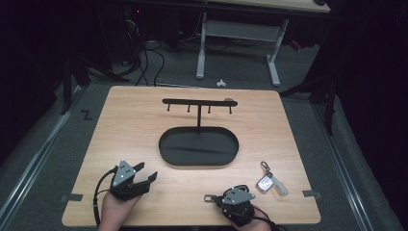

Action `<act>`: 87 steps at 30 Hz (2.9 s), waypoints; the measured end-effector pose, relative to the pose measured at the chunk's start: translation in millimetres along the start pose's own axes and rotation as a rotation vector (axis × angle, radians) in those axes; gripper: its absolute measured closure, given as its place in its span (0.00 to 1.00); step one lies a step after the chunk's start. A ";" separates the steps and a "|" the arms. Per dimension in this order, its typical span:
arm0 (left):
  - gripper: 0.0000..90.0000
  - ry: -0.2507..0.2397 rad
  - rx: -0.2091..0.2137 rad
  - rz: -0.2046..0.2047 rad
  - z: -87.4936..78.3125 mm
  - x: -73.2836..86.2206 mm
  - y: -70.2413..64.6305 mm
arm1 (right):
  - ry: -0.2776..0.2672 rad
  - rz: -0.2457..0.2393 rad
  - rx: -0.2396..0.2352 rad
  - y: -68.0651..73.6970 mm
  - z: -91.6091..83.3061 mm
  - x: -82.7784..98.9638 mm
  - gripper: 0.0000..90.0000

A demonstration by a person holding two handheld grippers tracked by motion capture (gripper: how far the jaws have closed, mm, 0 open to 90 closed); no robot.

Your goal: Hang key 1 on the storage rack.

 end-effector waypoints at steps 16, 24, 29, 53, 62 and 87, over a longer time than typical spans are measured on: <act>0.42 0.001 -0.064 -0.026 -30.6 9.6 16.5 | 0.022 0.015 0.103 -40.8 11.6 -9.9 1.00; 0.42 -0.001 -0.065 -0.028 -32.5 10.0 16.8 | 0.016 0.049 0.133 -56.7 9.9 -10.2 1.00; 0.42 0.007 -0.059 -0.023 -30.9 10.8 15.2 | 0.011 0.060 0.135 -58.6 9.9 -9.8 1.00; 0.42 0.015 -0.046 -0.008 -18.3 8.3 8.5 | -0.079 0.142 0.161 -80.7 -24.7 -23.9 0.78; 0.41 0.009 -0.046 -0.016 -15.1 6.3 10.8 | 0.027 0.143 0.162 -87.6 -21.4 -15.2 0.69; 0.41 0.013 -0.009 -0.019 -10.1 6.6 8.0 | 0.426 0.141 0.037 -77.3 -13.5 -26.4 0.49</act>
Point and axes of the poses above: each handheld gripper's, and its own axes: z roughly forward along the jaws, x roughly out of its underside, y roughly to its left, the point moved 9 cm from there along z, roughly forward along the jaws, and after that the axes turned 11 degrees about -y, right-handed, at the moved point
